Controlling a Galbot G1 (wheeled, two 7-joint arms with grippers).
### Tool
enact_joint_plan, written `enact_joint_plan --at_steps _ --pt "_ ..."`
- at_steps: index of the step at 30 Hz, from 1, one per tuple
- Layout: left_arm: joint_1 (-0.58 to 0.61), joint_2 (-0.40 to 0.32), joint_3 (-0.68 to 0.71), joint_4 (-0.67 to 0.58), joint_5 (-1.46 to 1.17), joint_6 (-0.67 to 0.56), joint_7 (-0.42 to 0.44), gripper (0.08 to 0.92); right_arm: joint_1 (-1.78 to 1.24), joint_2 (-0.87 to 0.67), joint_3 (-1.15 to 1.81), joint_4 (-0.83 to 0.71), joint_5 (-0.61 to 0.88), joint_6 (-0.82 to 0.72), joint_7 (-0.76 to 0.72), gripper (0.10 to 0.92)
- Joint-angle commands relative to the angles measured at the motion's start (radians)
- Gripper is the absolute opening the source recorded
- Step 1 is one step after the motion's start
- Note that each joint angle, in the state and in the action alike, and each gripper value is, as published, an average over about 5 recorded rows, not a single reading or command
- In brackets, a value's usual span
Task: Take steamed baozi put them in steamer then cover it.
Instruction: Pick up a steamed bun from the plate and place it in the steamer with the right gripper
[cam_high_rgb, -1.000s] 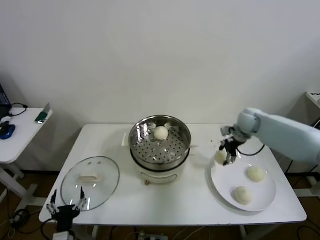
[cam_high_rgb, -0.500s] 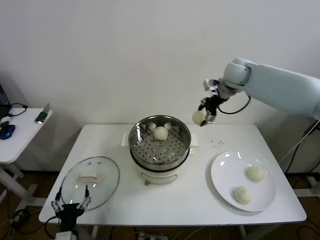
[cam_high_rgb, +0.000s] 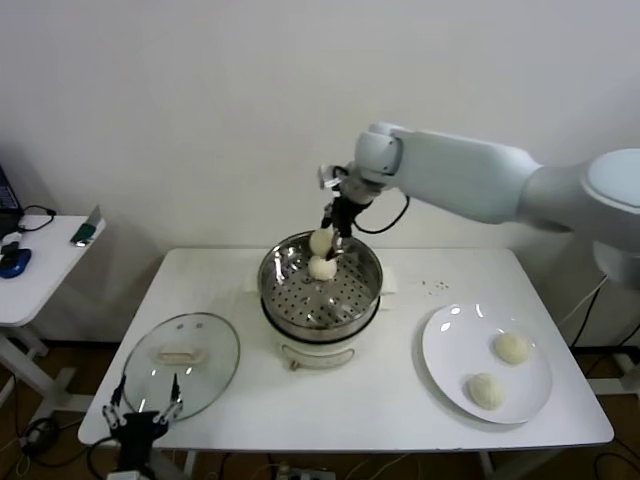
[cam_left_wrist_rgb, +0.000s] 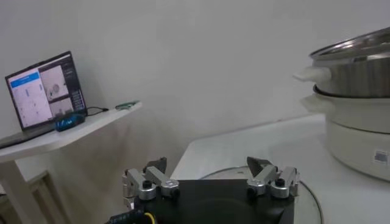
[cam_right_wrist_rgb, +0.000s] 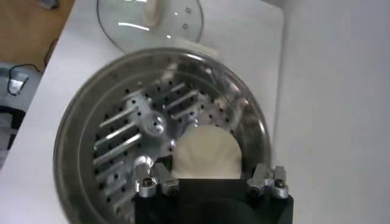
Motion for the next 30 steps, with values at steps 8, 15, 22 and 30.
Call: enact_joint_plan --at_steps 8,15,22,30 --pt "0.014 -0.003 -0.008 -0.007 -0.009 -0.006 0.007 0.823 -0.151 0.143 -0.012 -0.106 -0.060 0.001 0.013 0.721" --pt "0.005 -0.004 -0.007 -0.005 -0.005 -0.001 0.009 0.823 -0.160 0.143 -0.012 -0.117 -0.076 0.005 0.013 0.742" --pt "-0.003 -0.002 -0.007 0.000 -0.004 0.001 0.007 0.823 -0.147 0.126 0.004 -0.106 -0.087 0.003 0.016 0.820" --pt "-0.007 0.001 -0.005 0.003 -0.003 0.003 0.006 0.823 0.014 -0.018 -0.022 0.032 -0.084 0.027 -0.025 0.823"
